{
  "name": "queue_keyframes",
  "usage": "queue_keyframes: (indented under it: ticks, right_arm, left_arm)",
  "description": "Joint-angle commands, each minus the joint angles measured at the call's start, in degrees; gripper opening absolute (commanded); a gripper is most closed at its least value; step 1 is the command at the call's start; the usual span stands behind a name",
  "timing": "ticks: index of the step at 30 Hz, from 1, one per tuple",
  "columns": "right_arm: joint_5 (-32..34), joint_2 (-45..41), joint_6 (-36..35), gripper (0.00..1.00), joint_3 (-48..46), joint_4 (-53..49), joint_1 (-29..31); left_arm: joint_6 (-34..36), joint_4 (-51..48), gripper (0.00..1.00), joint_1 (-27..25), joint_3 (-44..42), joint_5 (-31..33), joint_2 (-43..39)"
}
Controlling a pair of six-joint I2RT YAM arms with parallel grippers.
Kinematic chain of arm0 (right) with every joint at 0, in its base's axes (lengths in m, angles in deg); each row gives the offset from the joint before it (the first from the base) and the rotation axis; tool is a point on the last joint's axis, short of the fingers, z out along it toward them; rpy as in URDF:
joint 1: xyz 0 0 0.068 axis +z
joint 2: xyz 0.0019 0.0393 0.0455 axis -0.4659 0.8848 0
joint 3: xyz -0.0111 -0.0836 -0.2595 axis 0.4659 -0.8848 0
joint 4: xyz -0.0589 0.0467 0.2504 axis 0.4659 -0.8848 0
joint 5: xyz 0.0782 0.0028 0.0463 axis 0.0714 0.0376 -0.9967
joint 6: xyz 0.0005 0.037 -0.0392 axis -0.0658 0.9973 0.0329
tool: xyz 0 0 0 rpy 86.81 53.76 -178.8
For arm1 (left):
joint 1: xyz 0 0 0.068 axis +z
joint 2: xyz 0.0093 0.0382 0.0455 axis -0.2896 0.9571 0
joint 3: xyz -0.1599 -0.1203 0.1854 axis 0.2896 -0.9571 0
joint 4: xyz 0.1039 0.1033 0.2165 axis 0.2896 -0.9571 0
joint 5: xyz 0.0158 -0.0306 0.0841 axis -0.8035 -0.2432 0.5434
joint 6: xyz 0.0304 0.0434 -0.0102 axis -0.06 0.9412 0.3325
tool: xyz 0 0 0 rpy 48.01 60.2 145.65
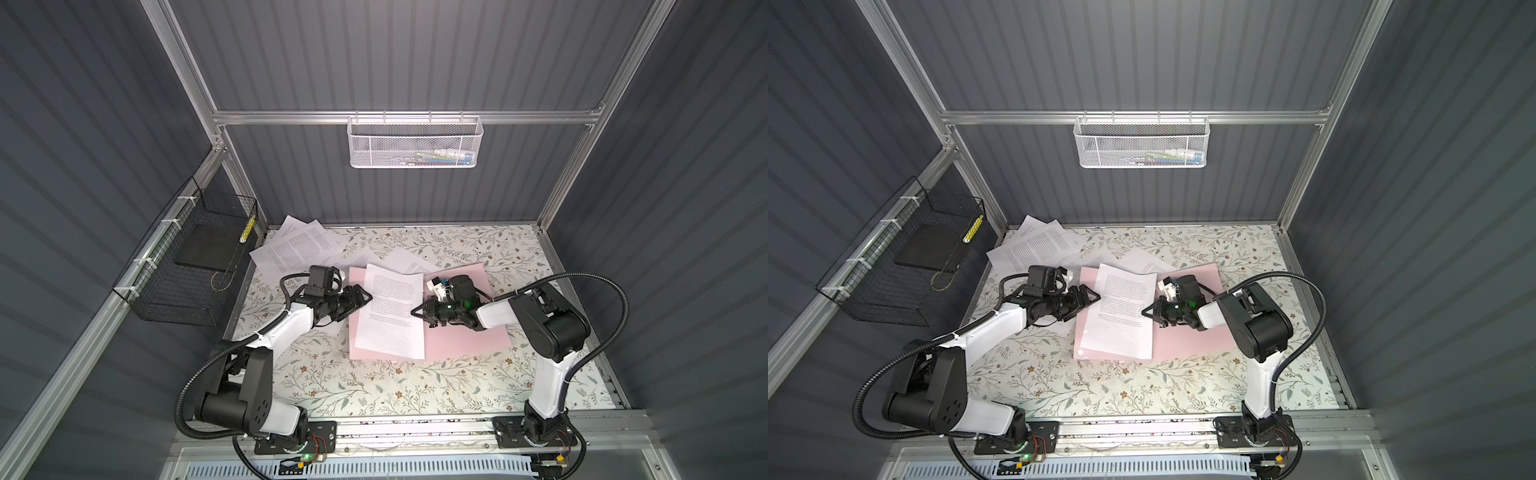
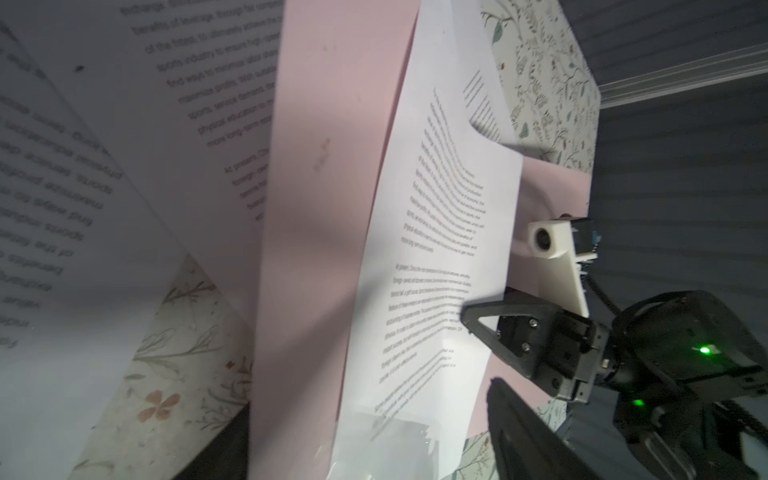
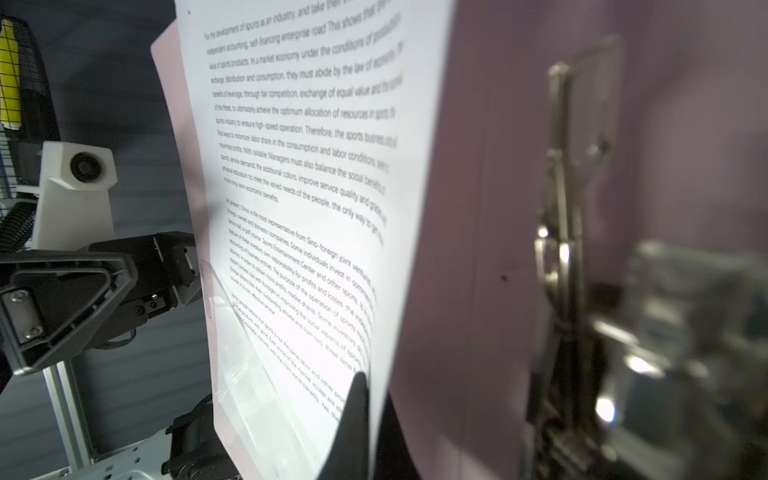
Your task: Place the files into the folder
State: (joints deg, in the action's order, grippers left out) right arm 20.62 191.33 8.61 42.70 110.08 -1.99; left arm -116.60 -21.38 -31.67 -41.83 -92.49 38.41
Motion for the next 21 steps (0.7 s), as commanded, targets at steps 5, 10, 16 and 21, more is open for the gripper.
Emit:
queue_keyframes:
  ticks: [5,10,16,21]
  right_arm:
    - [-4.76,1.03,-0.61,0.0,1.93,1.21,-0.34]
    - [-6.84,1.68,-0.9,0.0,2.77,2.11,-0.34]
    - [-9.32,2.7,-4.53,0.0,5.71,-1.83,-0.29]
    - [-11.05,3.86,-4.87,0.0,7.09,-2.11,-0.33]
  left_arm:
    - [-1.63,-0.61,0.69,1.62,2.19,-3.53,-2.99]
    - [-1.07,-2.17,0.68,2.68,3.15,-3.66,-3.99]
    - [-1.0,-1.87,0.68,2.88,3.77,-5.18,-3.44]
    - [-1.34,-1.22,0.68,2.88,4.04,-6.41,-2.47]
